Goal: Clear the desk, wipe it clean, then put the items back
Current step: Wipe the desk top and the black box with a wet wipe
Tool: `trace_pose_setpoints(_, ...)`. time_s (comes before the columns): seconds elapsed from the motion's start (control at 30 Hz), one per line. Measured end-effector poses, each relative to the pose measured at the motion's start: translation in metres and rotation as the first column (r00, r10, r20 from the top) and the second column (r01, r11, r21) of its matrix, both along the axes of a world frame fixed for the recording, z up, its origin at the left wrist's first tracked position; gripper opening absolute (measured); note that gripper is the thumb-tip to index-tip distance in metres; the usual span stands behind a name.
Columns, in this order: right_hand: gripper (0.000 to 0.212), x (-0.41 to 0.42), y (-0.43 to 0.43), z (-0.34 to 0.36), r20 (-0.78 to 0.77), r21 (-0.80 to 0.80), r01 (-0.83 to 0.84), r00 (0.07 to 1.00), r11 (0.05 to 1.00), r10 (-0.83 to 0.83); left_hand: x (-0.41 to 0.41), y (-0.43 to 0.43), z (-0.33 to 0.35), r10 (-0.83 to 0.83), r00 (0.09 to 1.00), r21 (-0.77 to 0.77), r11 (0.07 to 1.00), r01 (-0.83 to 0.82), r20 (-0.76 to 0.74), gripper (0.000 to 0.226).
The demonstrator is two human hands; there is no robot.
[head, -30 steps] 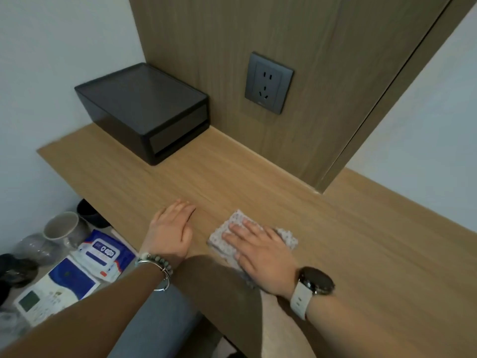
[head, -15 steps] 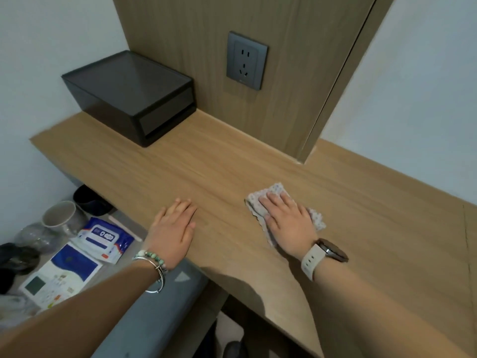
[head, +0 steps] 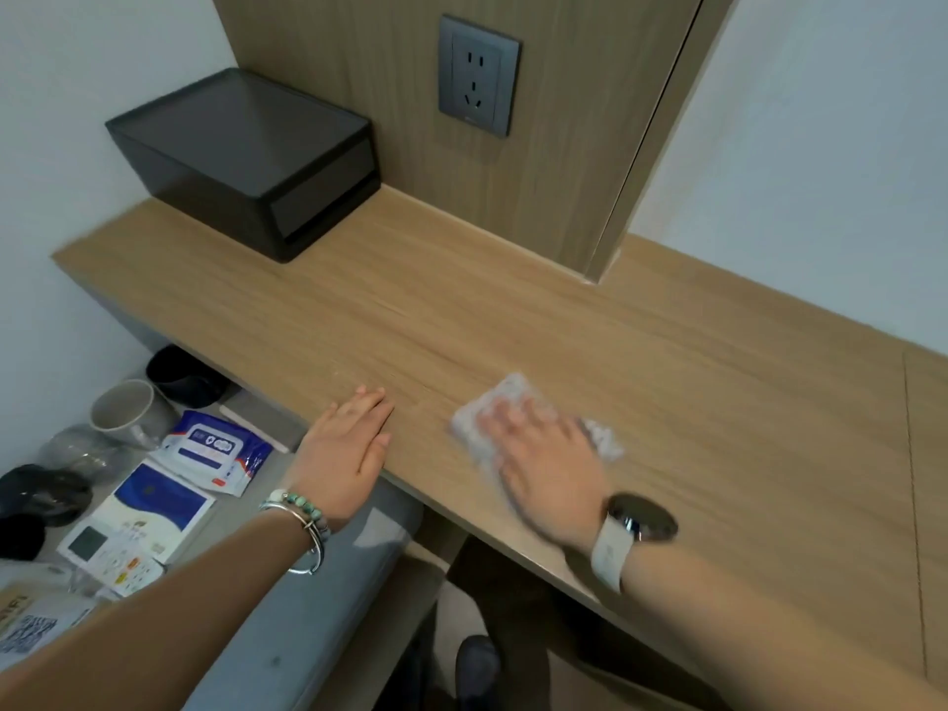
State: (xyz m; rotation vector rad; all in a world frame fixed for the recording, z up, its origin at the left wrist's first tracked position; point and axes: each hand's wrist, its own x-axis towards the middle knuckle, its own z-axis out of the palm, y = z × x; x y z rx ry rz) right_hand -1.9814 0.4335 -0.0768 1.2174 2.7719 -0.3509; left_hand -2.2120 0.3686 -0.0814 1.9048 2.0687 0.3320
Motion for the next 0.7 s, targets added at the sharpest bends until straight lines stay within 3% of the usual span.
trace_pose_setpoints(0.07,0.05,0.002,-0.028,0.002,-0.052,0.012,-0.189,0.981,0.982,0.189,-0.007,0.0,0.002,-0.055,0.998,-0.006,0.998,0.055,-0.016,0.088)
trace_pose_setpoints(0.1,0.05,0.004,-0.021,0.005,-0.068,-0.004,-0.168,0.984,0.986,0.167,-0.013,0.0,0.002,-0.079,0.996,-0.008,0.997,0.078,-0.03,0.087)
trace_pose_setpoints(0.17,0.049,0.004,0.011,0.006,-0.052,-0.055,0.119,0.991,0.991,-0.121,-0.026,0.004,0.001,-0.048,0.997,0.014,0.999,0.048,-0.063,0.081)
trace_pose_setpoints(0.23,0.048,-0.007,0.046,0.008,-0.004,-0.079,0.434,0.9,0.897,-0.436,-0.043,0.006,-0.003,0.04,0.994,0.019,0.999,-0.039,-0.1,0.067)
trace_pose_setpoints(0.3,0.049,-0.035,0.061,0.011,-0.012,-0.083,0.499,0.865,0.863,-0.501,-0.057,0.004,-0.007,0.061,0.992,0.019,0.998,-0.06,-0.106,0.067)
trace_pose_setpoints(0.43,0.049,-0.103,0.023,0.012,-0.043,-0.085,0.176,0.983,0.981,-0.18,-0.071,0.001,-0.011,0.012,1.0,0.07,0.997,-0.011,-0.018,0.08)
trace_pose_setpoints(0.5,0.049,-0.112,-0.007,0.011,-0.072,-0.061,-0.018,0.997,0.998,0.014,-0.069,0.002,-0.012,0.044,0.998,0.089,0.995,-0.047,0.034,0.08)
trace_pose_setpoints(0.57,0.053,-0.094,-0.024,0.01,-0.051,-0.087,-0.072,0.996,0.994,0.068,-0.063,0.002,-0.011,0.061,0.998,0.087,0.994,-0.063,0.019,0.081)
trace_pose_setpoints(0.63,0.051,-0.056,-0.024,0.01,-0.034,-0.108,0.115,0.992,0.987,-0.12,-0.05,0.003,-0.009,0.022,0.999,0.065,0.998,-0.019,-0.039,0.082)
trace_pose_setpoints(0.7,0.048,-0.011,-0.024,0.012,0.001,-0.105,0.456,0.889,0.884,-0.459,-0.031,0.005,-0.006,-0.055,0.996,0.039,0.998,0.058,-0.072,0.085)
